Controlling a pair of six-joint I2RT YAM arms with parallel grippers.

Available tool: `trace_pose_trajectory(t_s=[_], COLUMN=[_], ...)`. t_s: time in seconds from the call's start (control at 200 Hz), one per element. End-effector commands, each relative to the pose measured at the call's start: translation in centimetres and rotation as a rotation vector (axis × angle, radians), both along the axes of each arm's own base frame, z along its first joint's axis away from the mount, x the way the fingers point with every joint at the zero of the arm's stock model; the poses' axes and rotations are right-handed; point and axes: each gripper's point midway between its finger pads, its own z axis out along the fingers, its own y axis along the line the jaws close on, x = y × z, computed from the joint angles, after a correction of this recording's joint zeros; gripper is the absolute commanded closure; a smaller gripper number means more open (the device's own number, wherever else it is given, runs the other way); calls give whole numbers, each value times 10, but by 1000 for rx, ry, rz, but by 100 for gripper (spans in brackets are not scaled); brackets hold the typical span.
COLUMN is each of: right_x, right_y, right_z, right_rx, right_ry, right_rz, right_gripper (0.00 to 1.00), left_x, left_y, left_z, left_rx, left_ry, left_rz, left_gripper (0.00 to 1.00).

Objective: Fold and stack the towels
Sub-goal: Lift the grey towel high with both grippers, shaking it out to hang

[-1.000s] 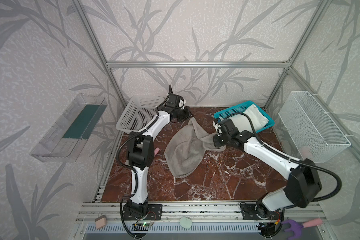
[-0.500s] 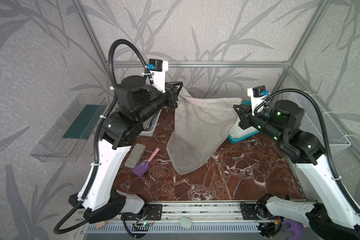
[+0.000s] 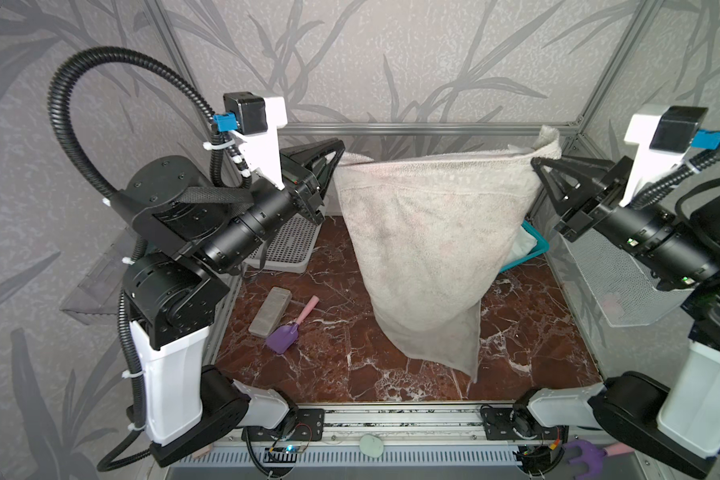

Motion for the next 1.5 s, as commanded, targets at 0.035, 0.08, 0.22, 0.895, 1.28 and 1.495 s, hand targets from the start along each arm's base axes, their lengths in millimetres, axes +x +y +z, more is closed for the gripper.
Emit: trace_pose_trajectory(t_s=[0.035,0.08,0.22,0.895,1.28,1.495], right_x=[32,44,87,118,10,23], right_y=[-26,-23,-10,-34,-66,-64], right_z=[4,2,-13,-26,42,43], right_rx=[-17,-24,-71,35,95,91], right_ry=[-16,-15,11,127,-162,-156], right_rz=[-235,-258,-315,-227,-243,-255], right_gripper=[100,100,100,100,100,100], left_x=[18,28,64,77,-35,-9], left_y=[27,28,25,70,90,96], left_z=[16,15,-3,-7,61,64], left_rx=[35,59,168,125,-93,-71], left_ry=[-90,-99,-87,-80,-308,-302], left_rz=[206,254,375,451,286,393], left_gripper=[100,100,100,100,100,100])
